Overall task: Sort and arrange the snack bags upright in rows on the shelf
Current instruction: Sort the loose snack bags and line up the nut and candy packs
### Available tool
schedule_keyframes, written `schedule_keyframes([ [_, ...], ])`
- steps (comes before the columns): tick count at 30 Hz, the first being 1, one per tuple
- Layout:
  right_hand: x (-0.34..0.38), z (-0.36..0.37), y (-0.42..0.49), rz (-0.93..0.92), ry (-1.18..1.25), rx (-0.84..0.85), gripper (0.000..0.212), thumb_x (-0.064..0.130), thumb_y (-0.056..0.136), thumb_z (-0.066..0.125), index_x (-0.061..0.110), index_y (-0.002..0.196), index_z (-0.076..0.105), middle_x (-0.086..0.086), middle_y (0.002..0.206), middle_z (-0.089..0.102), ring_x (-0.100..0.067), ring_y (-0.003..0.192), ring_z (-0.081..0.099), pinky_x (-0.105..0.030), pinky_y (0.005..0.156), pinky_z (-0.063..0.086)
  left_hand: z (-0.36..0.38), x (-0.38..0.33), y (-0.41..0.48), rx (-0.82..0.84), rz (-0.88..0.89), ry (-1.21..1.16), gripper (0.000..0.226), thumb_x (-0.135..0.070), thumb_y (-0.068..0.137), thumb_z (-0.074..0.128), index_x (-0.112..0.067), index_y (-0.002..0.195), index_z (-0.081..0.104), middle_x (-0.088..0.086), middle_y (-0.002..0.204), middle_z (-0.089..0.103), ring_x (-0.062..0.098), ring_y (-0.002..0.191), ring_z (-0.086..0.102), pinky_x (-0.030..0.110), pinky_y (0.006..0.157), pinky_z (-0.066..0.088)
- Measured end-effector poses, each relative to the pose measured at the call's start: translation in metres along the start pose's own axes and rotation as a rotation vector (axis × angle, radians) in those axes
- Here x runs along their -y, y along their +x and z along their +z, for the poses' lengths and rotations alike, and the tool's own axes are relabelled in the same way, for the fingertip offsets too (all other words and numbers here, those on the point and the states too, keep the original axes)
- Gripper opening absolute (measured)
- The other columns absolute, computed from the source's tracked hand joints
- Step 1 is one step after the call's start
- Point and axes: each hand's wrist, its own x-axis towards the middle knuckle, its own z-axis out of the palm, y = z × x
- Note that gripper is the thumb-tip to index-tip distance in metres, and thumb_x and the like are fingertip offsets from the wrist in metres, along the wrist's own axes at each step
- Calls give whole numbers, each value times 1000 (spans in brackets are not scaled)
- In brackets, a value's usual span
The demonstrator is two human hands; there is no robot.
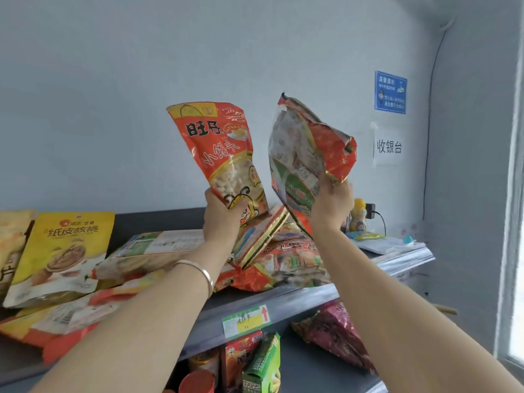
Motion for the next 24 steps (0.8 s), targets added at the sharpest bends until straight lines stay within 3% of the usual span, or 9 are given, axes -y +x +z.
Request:
schedule_keyframes([
  [4,-6,-18,21,-86,-72,-37,18,23,98,48,9,94,58,-1,95,47,2,61,42,-22,63,27,26,-1,-3,60,10,37,58,-35,82,68,-24,127,34,-4,115,55,28,112,55,41,94,43],
  [7,-17,-28,33,-171,-227,-7,18,17,97,46,7,99,60,-7,100,50,-11,62,43,-26,64,30,40,-4,-4,110,0,55,57,-39,79,69,-28,125,36,-7,109,54,28,109,56,48,95,45],
  [11,-39,-28,37,-295,-449,107,26,8,93,45,13,113,61,-5,98,47,-31,78,53,-30,62,34,47,-6,1,119,16,117,61,-46,76,68,-32,125,35,-4,115,60,28,106,58,51,93,46],
  [16,-56,-5,40,-433,-713,195,55,-1,90,46,28,137,48,-7,110,53,-32,93,51,-40,81,44,42,3,19,-24,19,61,69,-41,82,65,-32,136,23,-3,116,57,32,106,58,48,93,45],
  [18,-63,7,44,-465,-785,214,58,0,91,47,29,140,45,-6,115,53,-32,102,50,-43,94,40,37,11,30,-64,-11,36,72,-39,83,65,-31,139,20,0,123,55,32,110,56,48,94,44],
  [20,-72,20,47,-466,-846,226,57,1,91,49,31,139,46,-4,121,54,-33,114,47,-49,110,27,33,22,40,-69,-58,24,77,-36,83,66,-31,142,16,3,128,53,33,113,54,49,98,42],
  [24,-85,45,49,-347,-1022,293,49,7,94,45,40,130,52,1,125,58,-33,128,41,-64,112,9,29,46,61,-35,-222,-59,84,-27,84,68,-25,146,11,8,135,47,32,119,50,48,100,41],
])
